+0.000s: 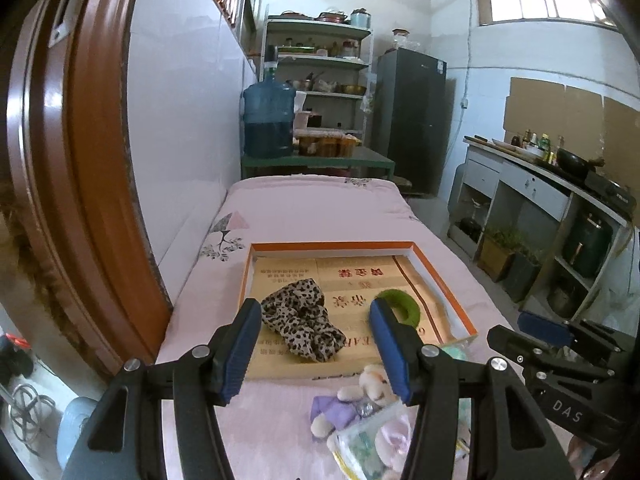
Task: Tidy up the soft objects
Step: 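Move both grippers back toward the remaining pile of soft items, then grasp the pink-hatted bunny with the right gripper while the left grasps the pink sponge, then carry the bunny and pink sponge with both grippers over the box lid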
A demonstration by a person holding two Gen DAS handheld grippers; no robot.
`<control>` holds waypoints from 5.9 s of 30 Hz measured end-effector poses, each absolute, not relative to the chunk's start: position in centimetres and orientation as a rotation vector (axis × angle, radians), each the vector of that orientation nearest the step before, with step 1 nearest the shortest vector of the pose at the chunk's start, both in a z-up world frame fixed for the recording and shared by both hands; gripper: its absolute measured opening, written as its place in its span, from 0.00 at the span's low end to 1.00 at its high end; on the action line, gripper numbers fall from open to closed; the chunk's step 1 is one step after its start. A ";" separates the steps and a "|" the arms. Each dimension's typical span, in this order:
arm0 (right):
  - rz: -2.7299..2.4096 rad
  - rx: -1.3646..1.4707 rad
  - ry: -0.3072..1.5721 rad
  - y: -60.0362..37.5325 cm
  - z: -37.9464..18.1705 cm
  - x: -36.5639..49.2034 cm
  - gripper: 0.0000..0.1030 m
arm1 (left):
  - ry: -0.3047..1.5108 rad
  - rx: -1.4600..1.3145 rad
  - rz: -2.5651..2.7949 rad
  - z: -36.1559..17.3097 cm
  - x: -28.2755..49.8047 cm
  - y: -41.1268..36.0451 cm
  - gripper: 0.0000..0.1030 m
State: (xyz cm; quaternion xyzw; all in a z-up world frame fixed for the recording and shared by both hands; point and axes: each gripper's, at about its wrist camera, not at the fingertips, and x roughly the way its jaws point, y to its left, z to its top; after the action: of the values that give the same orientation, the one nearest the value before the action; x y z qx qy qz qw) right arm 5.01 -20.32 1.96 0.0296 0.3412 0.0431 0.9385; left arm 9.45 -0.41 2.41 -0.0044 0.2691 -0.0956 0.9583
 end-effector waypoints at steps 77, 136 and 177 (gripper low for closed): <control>0.322 0.305 0.872 -15.4 -5.8 2.3 0.37 | 0.717 -0.128 -0.329 -8.6 -1.5 2.3 0.55; 0.257 0.203 0.690 -17.6 -2.0 -0.8 0.37 | 0.614 -0.158 -0.334 -5.7 0.8 2.8 0.40; 0.203 0.144 0.647 -19.0 -0.3 7.4 0.37 | 0.563 -0.097 -0.288 -1.0 12.7 3.3 0.40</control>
State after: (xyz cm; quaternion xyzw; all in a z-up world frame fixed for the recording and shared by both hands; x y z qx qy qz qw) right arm 7.44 -19.01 -0.30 0.0704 0.3170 0.0994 0.9406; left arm 12.66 3.30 -1.03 -0.0477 0.2767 -0.1416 0.9493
